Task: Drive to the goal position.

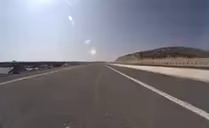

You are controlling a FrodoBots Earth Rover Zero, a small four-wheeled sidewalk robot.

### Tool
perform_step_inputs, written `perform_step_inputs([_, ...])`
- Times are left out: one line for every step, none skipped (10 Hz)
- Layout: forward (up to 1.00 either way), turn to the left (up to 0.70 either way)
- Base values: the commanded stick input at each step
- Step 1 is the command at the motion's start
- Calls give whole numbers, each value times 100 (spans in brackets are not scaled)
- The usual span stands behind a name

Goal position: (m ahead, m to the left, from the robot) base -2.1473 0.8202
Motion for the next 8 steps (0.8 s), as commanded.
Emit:
perform_step_inputs([100,13])
perform_step_inputs([100,26])
perform_step_inputs([100,0])
perform_step_inputs([100,0])
perform_step_inputs([100,0])
perform_step_inputs([100,0])
perform_step_inputs([100,0])
perform_step_inputs([100,0])
